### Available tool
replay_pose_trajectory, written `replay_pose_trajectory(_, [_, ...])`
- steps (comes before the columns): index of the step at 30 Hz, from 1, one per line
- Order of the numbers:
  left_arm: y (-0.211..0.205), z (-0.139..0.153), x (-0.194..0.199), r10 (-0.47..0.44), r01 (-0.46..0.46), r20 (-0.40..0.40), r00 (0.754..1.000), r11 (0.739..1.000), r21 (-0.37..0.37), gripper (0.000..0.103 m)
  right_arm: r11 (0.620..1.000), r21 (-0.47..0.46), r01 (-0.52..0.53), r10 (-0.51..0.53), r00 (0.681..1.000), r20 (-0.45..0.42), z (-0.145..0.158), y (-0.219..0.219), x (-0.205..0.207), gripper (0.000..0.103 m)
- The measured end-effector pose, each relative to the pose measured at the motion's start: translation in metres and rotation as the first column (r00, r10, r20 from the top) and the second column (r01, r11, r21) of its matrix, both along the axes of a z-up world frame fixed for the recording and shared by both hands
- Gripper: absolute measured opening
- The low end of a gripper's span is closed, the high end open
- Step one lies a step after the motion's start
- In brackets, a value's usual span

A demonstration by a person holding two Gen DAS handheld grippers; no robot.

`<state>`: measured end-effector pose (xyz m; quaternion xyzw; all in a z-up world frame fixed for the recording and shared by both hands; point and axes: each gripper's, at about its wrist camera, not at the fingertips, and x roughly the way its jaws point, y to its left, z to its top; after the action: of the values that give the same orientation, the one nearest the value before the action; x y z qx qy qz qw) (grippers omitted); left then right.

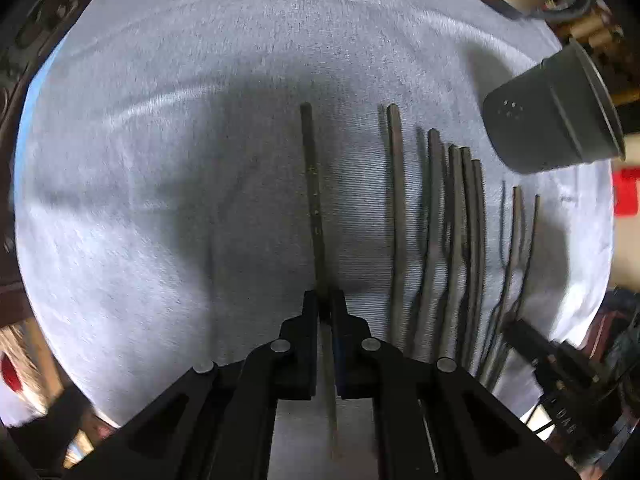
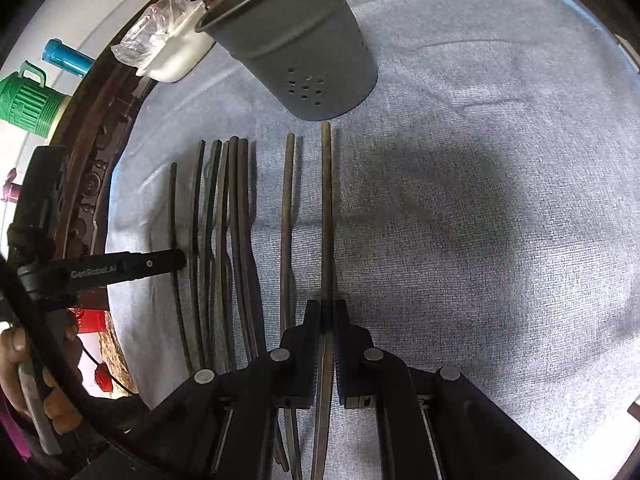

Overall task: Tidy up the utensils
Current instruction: 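Lift the held chopsticks upright with both grippers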

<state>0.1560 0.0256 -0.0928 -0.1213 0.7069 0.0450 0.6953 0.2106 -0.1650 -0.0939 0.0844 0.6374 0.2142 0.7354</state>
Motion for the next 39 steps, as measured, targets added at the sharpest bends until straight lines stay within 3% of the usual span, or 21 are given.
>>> replay_pose_trajectory(9, [-0.012,-0.001,0.031,-0.084,0.086,-0.055,0.995,0.996,0.036,0.007,0.999,-0.042,-0.032,0.029,0.997,-0.068,0.002,0.012,0.009,0.009])
replay_pose_trajectory(14, [-0.022,-0.004,0.038,-0.121,0.122,-0.066,0.990,0.992,0.022,0.008,0.994,-0.086,-0.069,0.056,0.987,-0.148,0.001,0.023,0.021,0.009])
replay_pose_trajectory(19, [-0.016,-0.009,0.045,-0.147,0.147,-0.060,0.987,0.989,-0.006,0.006,0.976,-0.172,-0.131,0.103,0.982,-0.159,0.004,0.042,0.025,0.008])
replay_pose_trajectory(22, [0.003,-0.019,0.036,-0.140,0.138,-0.040,0.989,0.990,-0.034,0.006,0.974,-0.191,-0.120,0.096,0.987,-0.132,0.007,0.050,0.023,0.007])
replay_pose_trajectory(27, [0.017,-0.016,0.033,-0.119,0.119,0.001,0.993,0.991,-0.063,0.006,0.991,-0.129,-0.040,0.028,0.995,-0.092,0.015,0.038,0.017,0.006])
replay_pose_trajectory(39, [0.034,0.041,0.027,-0.063,0.083,0.169,0.984,0.989,-0.120,0.006,0.993,0.001,0.116,-0.116,0.991,0.060,0.055,-0.023,0.011,0.006])
